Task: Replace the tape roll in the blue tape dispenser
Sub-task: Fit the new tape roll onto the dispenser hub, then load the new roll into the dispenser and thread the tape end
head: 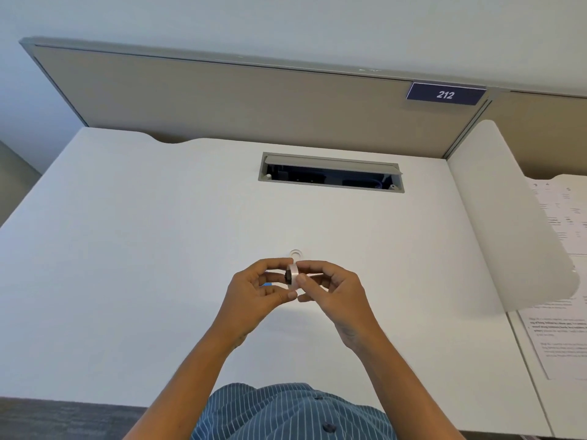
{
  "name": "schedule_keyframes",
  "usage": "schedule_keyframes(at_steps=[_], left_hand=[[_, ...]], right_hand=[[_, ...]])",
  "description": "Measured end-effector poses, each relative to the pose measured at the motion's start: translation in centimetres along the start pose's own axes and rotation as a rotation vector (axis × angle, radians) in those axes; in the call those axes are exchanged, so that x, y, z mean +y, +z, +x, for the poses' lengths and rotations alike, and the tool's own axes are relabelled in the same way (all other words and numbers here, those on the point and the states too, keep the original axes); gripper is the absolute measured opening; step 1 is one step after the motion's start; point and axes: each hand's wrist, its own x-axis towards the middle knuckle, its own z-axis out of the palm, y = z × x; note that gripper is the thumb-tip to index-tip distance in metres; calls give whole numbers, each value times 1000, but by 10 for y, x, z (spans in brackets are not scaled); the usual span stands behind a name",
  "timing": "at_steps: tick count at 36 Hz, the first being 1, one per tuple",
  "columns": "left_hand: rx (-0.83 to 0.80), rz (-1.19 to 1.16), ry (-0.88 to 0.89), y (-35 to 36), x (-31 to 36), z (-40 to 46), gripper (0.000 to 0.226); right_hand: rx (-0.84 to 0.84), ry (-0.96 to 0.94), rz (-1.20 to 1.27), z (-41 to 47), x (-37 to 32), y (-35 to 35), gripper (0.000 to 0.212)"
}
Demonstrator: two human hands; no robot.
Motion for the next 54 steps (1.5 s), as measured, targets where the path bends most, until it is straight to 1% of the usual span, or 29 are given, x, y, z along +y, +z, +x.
schedule_keyframes(at_steps=[4, 10, 16, 21, 25, 28, 31, 35, 41, 45, 54], left_hand=[[6, 35, -14, -8, -7, 4, 55], [34, 98, 13, -19, -11, 9, 52], [38, 127, 44, -30, -12, 15, 57], [53, 92, 28, -36, -22, 19, 71], [101, 9, -18, -39, -31, 22, 85], [133, -34, -31, -40, -41, 24, 91], [153, 11, -52, -42, -51, 29, 95], [158, 164, -73, -47, -68, 31, 100], [95, 218, -204, -53, -93, 32, 106], [42, 245, -239, -54, -102, 31, 103], [39, 228, -269, -51, -106, 29, 94]], right_hand=[[-26, 5, -40, 5, 3, 8, 29], [-51, -37, -161, 16, 11, 19, 43], [-63, -28, -208, 30, 18, 28, 50], [-77, -21, -230, 43, 25, 36, 48], [-90, 0, -266, 53, 31, 42, 46], [-96, -14, -322, 61, 35, 45, 46], [-102, -47, -410, 71, 41, 48, 48], [-112, -75, -530, 85, 53, 54, 51], [-196, -74, -747, 101, 71, 59, 49], [-225, -58, -858, 107, 80, 64, 47], [-258, -54, -955, 117, 92, 66, 48]])
